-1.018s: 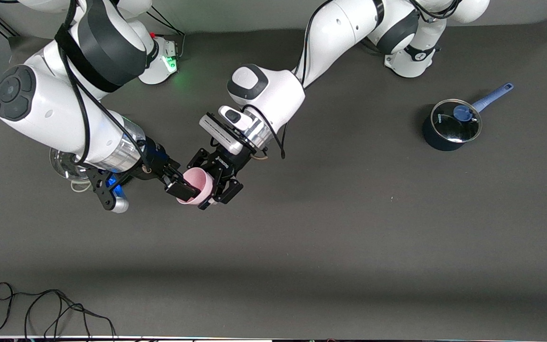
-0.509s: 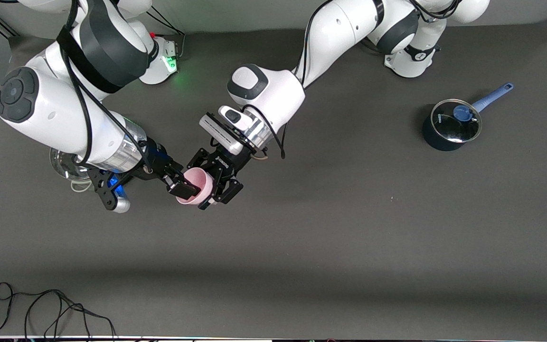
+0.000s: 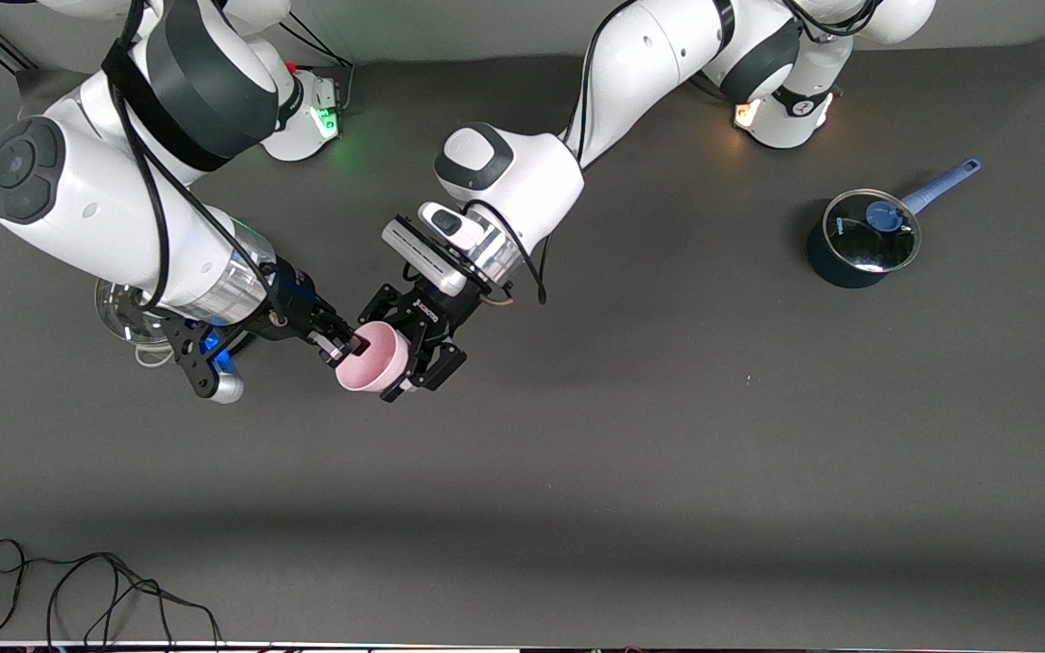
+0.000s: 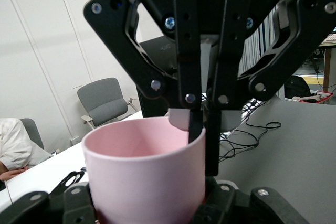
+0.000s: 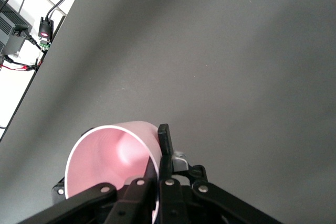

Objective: Transfer pink cup from left to right arm
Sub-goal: 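Close the right gripper on the pink cup rim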

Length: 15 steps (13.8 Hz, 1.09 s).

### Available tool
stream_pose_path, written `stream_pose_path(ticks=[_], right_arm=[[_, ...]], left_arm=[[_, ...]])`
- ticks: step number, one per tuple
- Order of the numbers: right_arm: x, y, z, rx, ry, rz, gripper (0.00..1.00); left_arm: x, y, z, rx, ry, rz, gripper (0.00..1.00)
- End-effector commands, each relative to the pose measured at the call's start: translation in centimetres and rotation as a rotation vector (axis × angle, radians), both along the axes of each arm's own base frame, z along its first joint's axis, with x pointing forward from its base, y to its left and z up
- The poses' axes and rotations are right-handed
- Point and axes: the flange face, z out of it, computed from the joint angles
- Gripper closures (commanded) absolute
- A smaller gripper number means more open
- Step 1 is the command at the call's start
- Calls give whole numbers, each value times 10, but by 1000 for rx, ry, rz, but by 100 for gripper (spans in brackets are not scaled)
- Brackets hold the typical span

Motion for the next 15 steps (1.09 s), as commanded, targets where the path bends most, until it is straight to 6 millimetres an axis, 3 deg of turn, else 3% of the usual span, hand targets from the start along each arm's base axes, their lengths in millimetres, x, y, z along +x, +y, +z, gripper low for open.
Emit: stream_pose_path(ticks=[1, 5, 6, 11, 13, 14, 15], right_arm=[[0, -2, 12, -6, -31, -17, 100], [-1, -2, 11, -16, -34, -15, 100], [0, -3, 11, -18, -34, -16, 100], [3, -8, 13, -59, -61, -10, 100], [11, -22, 13, -93, -85, -8, 100], [13, -28, 14, -111, -103, 20, 100], [21, -47, 14, -126, -110, 13, 100]], left_arm=[[-5, -4, 5, -19, -2, 6, 100], [-3, -2, 5, -14, -9, 9, 100], [-2, -2, 8, -2, -27, 7, 1], [-2, 1, 34, -27, -44, -5, 0], [9, 8, 33, -19, -39, -20, 0], [12, 11, 43, -16, -39, -41, 0], [19, 19, 40, 5, -22, -50, 0]])
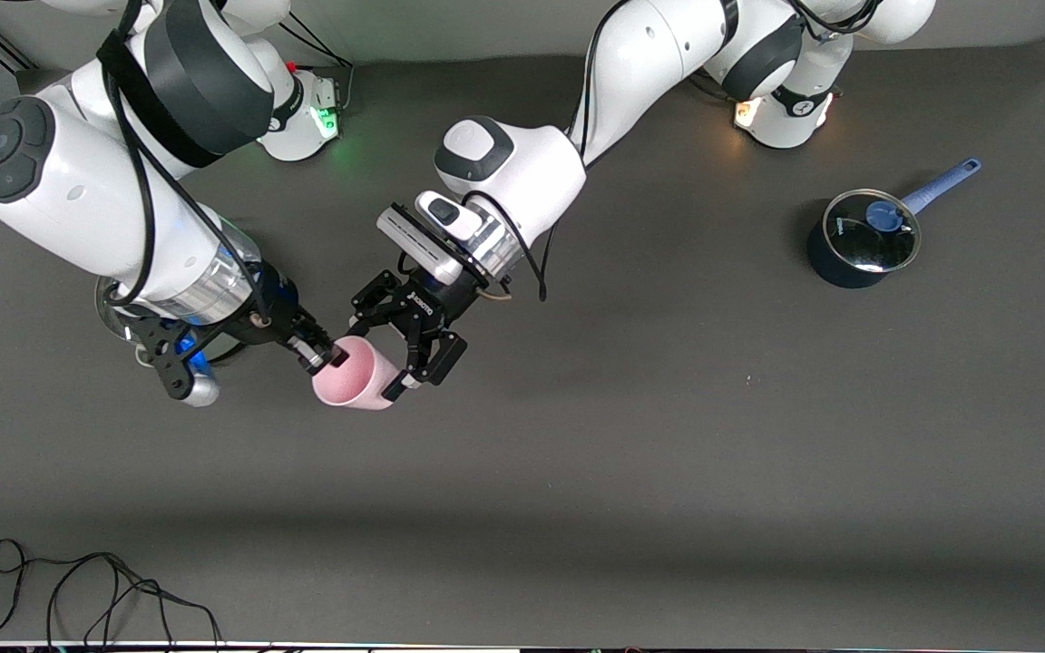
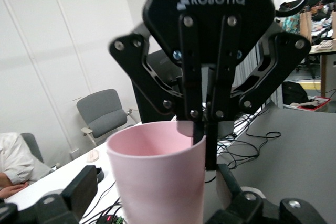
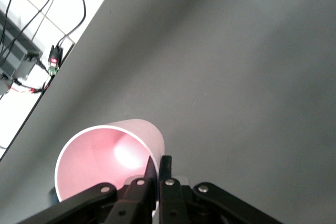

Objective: Transfer pink cup from left to right arm
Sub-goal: 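Carry the cup with the right gripper while the left gripper withdraws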

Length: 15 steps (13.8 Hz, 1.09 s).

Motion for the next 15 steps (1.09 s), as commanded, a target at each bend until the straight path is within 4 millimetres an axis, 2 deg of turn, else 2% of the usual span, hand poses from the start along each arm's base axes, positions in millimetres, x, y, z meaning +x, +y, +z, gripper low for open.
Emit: stream_pose_path(ticks=[1, 3, 4, 6, 7, 9, 13, 15], right_arm=[[17, -44, 8, -39, -37, 6, 100], [29, -87, 11, -55, -56, 10, 100], [33, -101, 10, -74, -63, 2, 100], [42, -128, 5, -122, -74, -13, 100], [45, -136, 3, -142, -80, 20, 100], [51, -168, 0, -157, -82, 49, 100], [56, -222, -9, -205, -93, 281, 100], [55, -263, -21, -230, -77, 428, 100]], left_arm=[[15, 23, 14, 42, 31, -35, 0], [22, 51, 21, 105, 80, -94, 0], [27, 70, 31, 125, 108, -145, 0], [34, 115, 48, 160, 168, -242, 0], [33, 138, 57, 175, 196, -288, 0], [36, 188, 64, 237, 239, -374, 0], [49, 293, 70, 387, 356, -559, 0], [53, 340, 71, 481, 420, -636, 0]])
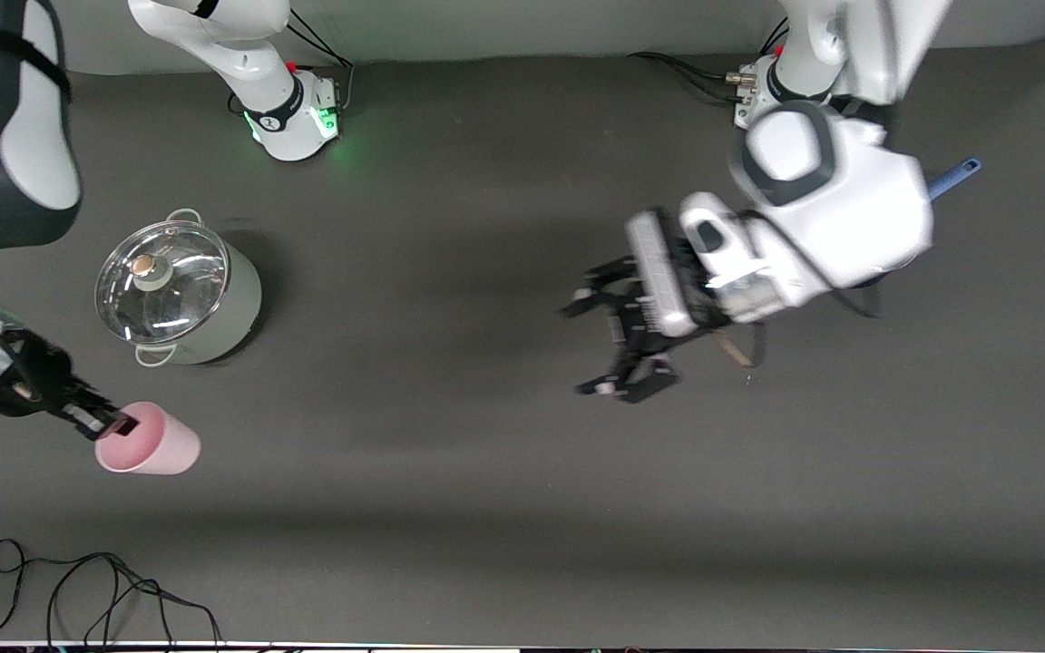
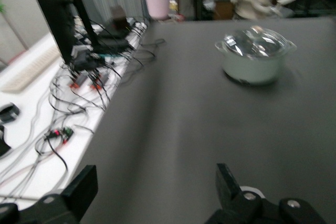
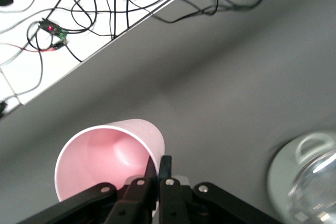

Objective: Transfer pink cup from left to right arm
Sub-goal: 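Carry the cup with the right gripper while the left gripper withdraws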

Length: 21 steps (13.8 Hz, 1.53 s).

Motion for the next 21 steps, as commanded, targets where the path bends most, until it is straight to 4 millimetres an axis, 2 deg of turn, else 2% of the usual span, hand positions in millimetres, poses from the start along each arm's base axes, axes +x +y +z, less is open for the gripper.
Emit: stream_pose_path(ticks=[1, 3, 6, 7, 8, 10, 13, 15, 17, 20, 21], right_arm=[[-3, -61, -14, -58, 29, 209, 100], [-8, -112, -19, -82, 37, 333, 100], [-15, -162, -31, -109, 58, 481, 100], [-17, -171, -36, -113, 61, 511, 100], [-15, -172, -48, -113, 73, 529, 100], [-4, -167, -90, -133, 107, 560, 100], [1, -167, -151, -135, 127, 592, 100], [6, -167, -190, -126, 140, 618, 100], [13, -169, -229, -114, 145, 635, 100], [18, -168, -282, -98, 162, 661, 100], [21, -168, -294, -109, 143, 662, 100]], left_arm=[[-14, 55, 6, 130, 80, -89, 0], [-21, 96, 10, 229, 149, -121, 0], [-37, 144, 23, 449, 228, -131, 0], [-40, 163, 30, 492, 242, -105, 0], [-44, 183, 36, 537, 277, -65, 0], [-48, 218, 50, 657, 297, 24, 0], [-54, 254, 60, 755, 416, 245, 0], [-54, 262, 66, 797, 461, 386, 0], [-55, 267, 78, 847, 541, 635, 0], [-56, 272, 78, 811, 699, 940, 0], [-56, 272, 77, 793, 746, 1045, 0]])
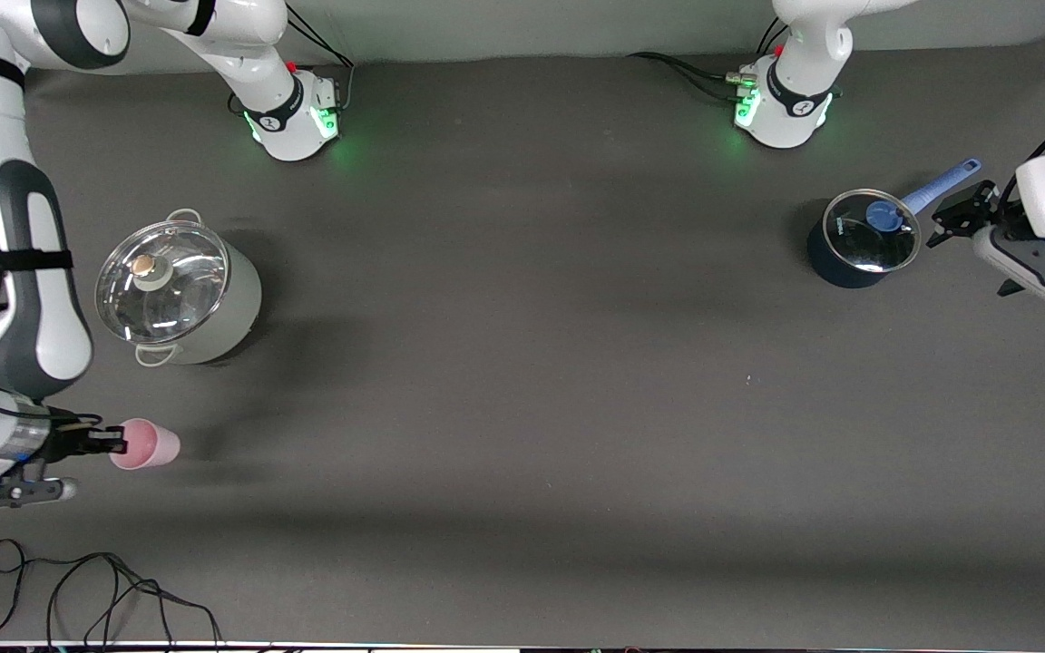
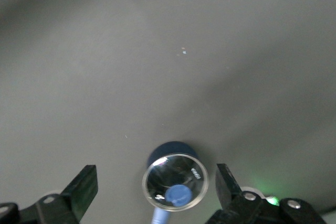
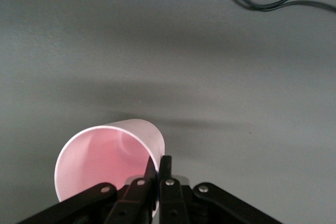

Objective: Transfer pink cup from left to right arm

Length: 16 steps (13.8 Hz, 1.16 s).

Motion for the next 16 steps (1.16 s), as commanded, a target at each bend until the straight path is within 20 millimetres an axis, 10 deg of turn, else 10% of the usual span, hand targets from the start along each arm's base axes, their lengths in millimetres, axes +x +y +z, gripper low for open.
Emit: stream_pose_path(ticks=[1, 8, 11, 16], right_arm=[[8, -2, -29, -22, -29, 41, 100], [12, -1, -55, -20, -61, 44, 100], [12, -2, -53, -20, -62, 54, 36], [10, -7, -49, -22, -59, 62, 5]], left_arm=[[-2, -3, 3, 51, 20, 342, 0], [24, 13, 8, 56, 27, 526, 0], [24, 5, -1, 70, 72, 488, 0], [21, -6, -23, 62, 104, 469, 0]])
